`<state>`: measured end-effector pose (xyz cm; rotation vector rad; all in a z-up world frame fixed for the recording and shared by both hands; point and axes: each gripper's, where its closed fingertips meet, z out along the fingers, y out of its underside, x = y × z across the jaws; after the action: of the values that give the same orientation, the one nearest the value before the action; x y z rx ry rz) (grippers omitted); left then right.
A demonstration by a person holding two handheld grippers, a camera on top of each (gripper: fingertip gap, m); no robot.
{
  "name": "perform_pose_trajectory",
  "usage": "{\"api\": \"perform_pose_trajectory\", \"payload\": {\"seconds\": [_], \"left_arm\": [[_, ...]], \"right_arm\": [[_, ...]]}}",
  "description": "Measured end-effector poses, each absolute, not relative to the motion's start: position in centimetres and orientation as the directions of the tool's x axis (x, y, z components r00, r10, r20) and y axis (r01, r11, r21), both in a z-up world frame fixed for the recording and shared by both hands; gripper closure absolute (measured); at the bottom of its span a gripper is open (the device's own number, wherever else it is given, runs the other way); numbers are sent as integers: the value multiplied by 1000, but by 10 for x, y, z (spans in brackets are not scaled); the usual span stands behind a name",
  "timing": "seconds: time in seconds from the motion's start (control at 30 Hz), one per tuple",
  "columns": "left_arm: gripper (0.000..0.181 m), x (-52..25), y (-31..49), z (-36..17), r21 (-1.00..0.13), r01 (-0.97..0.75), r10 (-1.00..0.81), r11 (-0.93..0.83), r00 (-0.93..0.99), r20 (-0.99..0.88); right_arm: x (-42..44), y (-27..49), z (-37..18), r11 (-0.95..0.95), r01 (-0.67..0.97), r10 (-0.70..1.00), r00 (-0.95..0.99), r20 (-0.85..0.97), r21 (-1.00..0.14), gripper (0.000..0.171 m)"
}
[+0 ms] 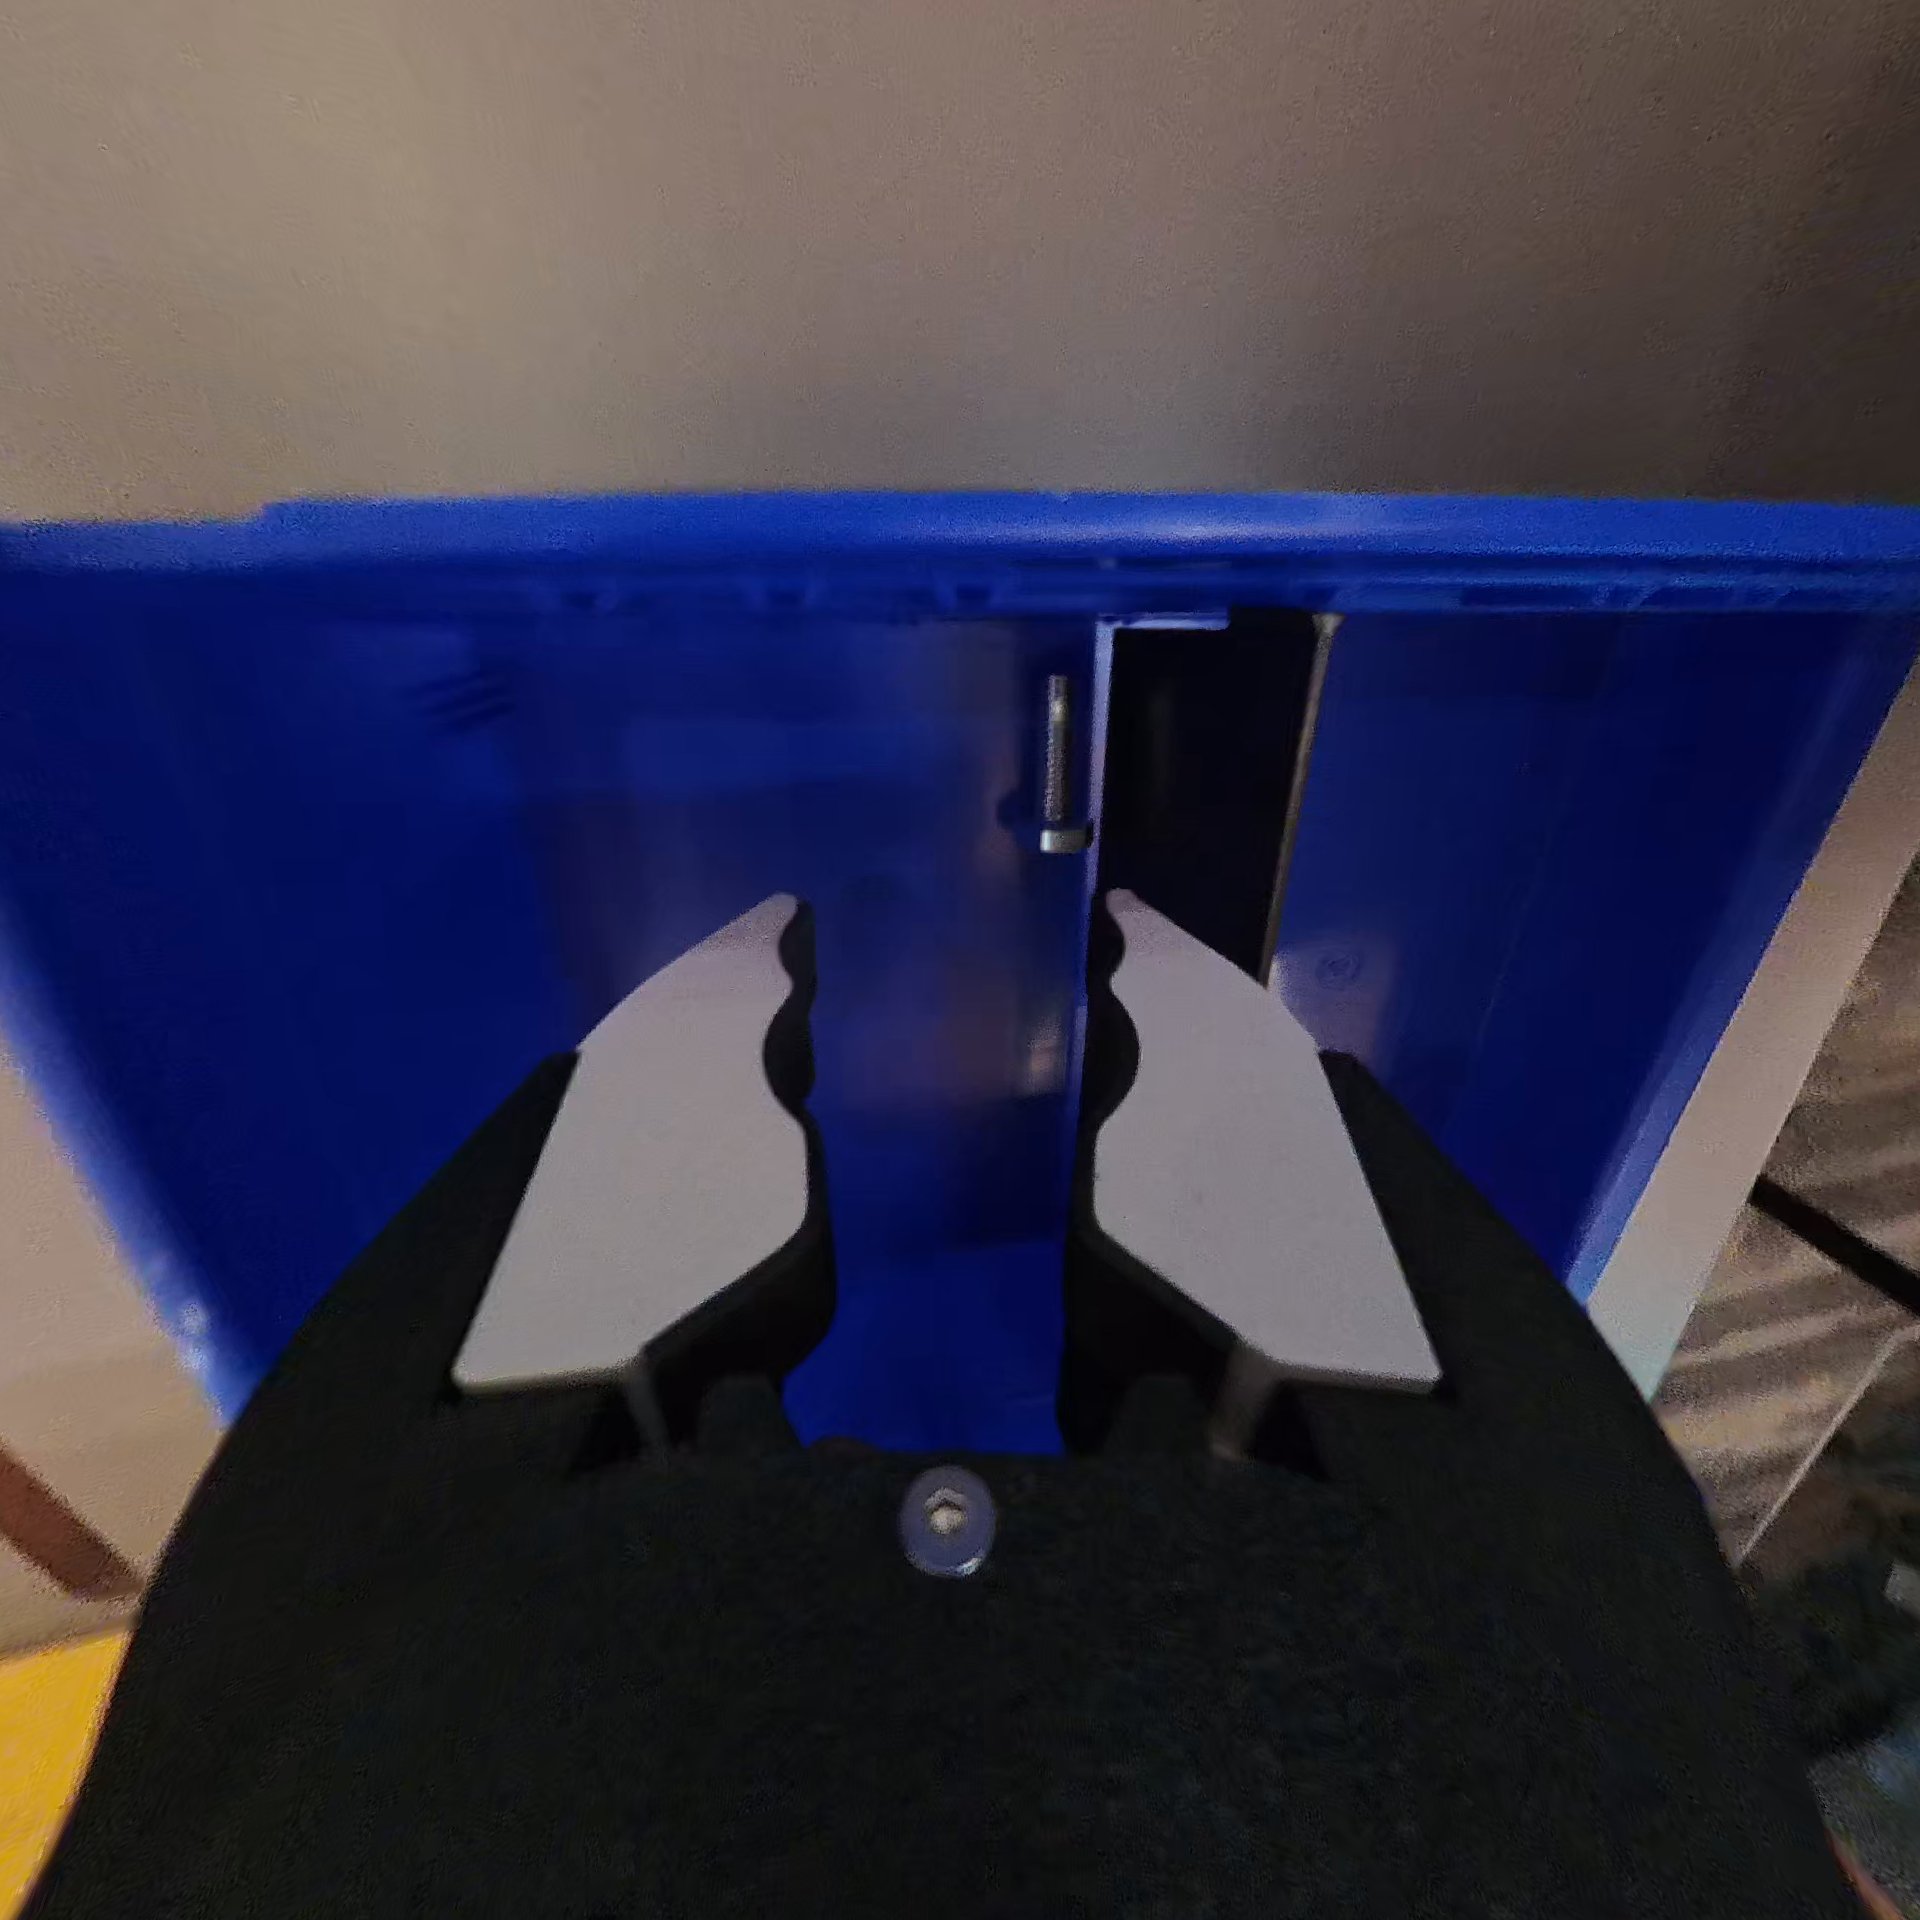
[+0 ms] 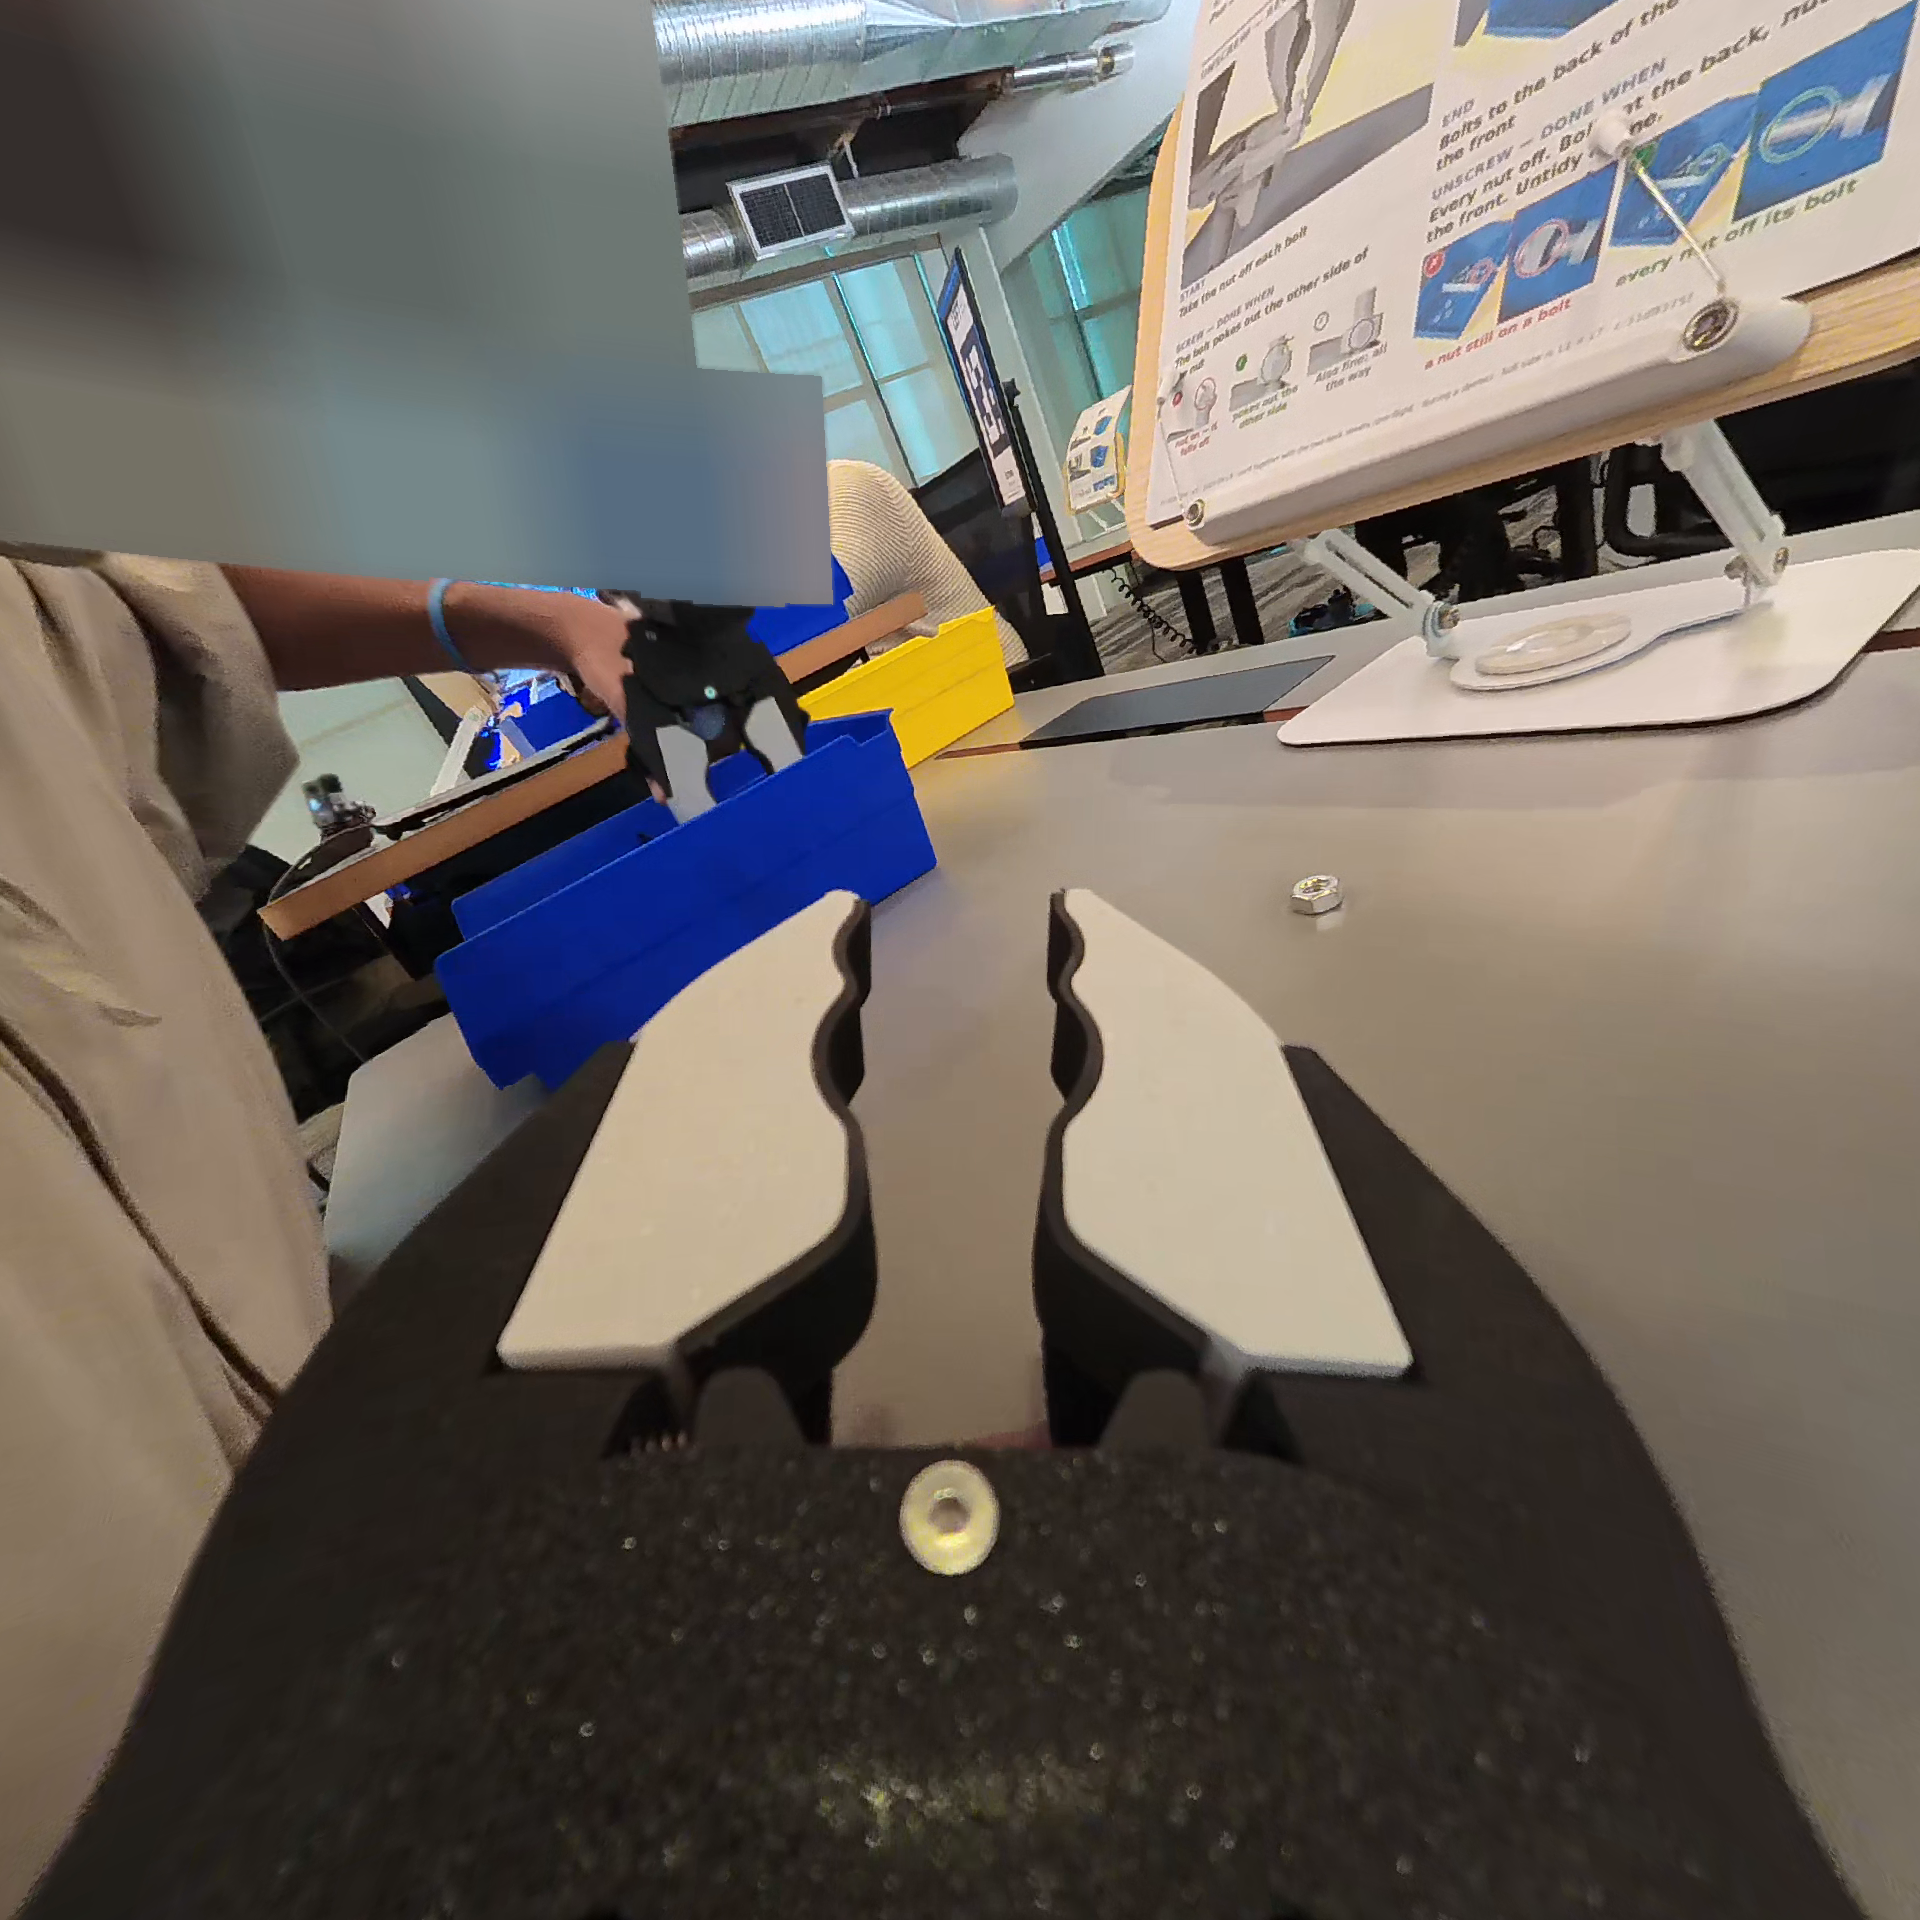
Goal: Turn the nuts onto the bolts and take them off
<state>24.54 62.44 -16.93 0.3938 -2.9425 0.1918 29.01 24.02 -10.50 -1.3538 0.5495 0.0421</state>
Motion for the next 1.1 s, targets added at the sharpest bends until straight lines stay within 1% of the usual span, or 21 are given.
{"api": "perform_pose_trajectory", "payload": {"seconds": [0.17,0.23,0.37,0.53,0.67,0.87,1.0,1.1], "left_arm": [[132,238,616,-189,-140,-196,-153,971,-951,269],[131,235,616,-196,-134,-164,-121,977,-952,282],[135,234,616,-205,-143,-101,-62,985,-965,257],[127,235,613,-207,-158,-91,-50,983,-969,242],[114,239,615,-210,-128,-85,-54,988,-972,228],[113,241,613,-210,-118,-21,8,993,-971,240],[112,242,612,-210,-115,-22,6,993,-972,236],[111,246,618,-210,-81,-33,-16,996,-977,212]], "right_arm": [[290,241,-106,231,-341,-284,872,-398,-911,139],[291,241,-106,230,-339,-287,872,-397,-912,139],[291,241,-106,226,-335,-293,872,-392,-915,139],[290,242,-107,221,-337,-292,873,-392,-915,139],[290,242,-107,218,-336,-289,875,-389,-916,139],[289,242,-106,219,-333,-286,877,-386,-917,139],[289,242,-106,218,-331,-288,877,-384,-918,139],[289,242,-106,218,-333,-286,877,-387,-917,139]]}}
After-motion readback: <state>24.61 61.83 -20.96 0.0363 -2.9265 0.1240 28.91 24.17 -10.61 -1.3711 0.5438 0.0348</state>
